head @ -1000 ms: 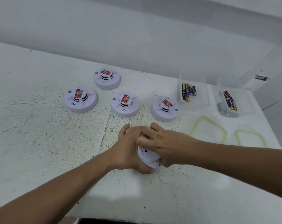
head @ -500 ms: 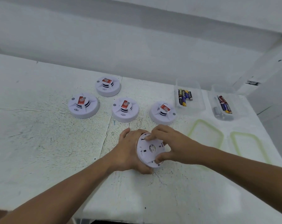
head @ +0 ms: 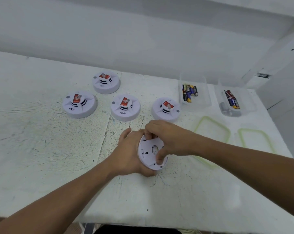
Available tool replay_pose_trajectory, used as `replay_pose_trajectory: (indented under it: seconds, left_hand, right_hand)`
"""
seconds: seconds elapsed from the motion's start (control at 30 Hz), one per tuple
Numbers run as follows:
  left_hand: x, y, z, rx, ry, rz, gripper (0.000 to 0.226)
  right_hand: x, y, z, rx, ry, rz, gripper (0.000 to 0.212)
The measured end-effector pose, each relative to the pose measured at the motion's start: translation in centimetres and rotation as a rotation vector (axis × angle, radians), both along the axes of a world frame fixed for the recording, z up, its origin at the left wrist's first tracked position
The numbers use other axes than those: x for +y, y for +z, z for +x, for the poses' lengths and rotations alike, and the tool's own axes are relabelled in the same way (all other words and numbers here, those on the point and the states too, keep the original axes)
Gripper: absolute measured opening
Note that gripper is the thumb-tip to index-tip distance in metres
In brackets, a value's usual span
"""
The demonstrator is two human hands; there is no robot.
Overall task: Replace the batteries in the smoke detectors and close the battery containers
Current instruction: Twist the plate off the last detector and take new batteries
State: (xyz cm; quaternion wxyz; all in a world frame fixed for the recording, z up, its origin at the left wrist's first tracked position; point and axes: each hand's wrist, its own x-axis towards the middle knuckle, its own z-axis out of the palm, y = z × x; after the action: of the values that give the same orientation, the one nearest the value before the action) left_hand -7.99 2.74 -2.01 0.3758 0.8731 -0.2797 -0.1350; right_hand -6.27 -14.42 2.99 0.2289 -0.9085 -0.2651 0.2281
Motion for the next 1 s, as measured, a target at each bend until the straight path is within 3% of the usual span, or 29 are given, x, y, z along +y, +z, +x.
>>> replay_pose_trajectory:
  seconds: [0.2, 0.4, 0.63, 0.77, 0.87, 1.0]
  left_hand:
    - [0.1, -0.7, 0.1, -0.019, -0.004, 0.033, 0.072]
    - [0.3, -0.7, 0.0, -0.034, -0.028, 0.013, 0.067]
    - [0.8, -0.8, -0.3, -0.003, 0.022, -0.06, 0.09]
    - [1.1, -0.7, -0.5, 0.027, 0.055, -0.066, 0.096]
    - [1.2, -0.8, -0.7, 0.036, 0.074, -0.057, 0.092]
    - [1.6, -0.9, -1.1, 0.015, 0.106, -0.047, 0.088]
  right_hand:
    - [0.3, 0.4, 0.1, -0.025, 0.03, -0.039, 0.059]
    - [0.1, 0.6, -0.7, -0.02, -0.039, -0.002, 0.059]
    - [-1.2, -0.4, -3.9, -0.05, -0.385, 0.27, 0.048]
    - [-1.3, -0.6, -5.2, -0.114, -0.655, 0.397, 0.056]
    - [-1.6, -1.2, -5.9, -0.255, -0.804, 0.337, 0.054]
    - [-0.9, -2.6, -7.2, -0.342, -0.841, 0.177, 0.04]
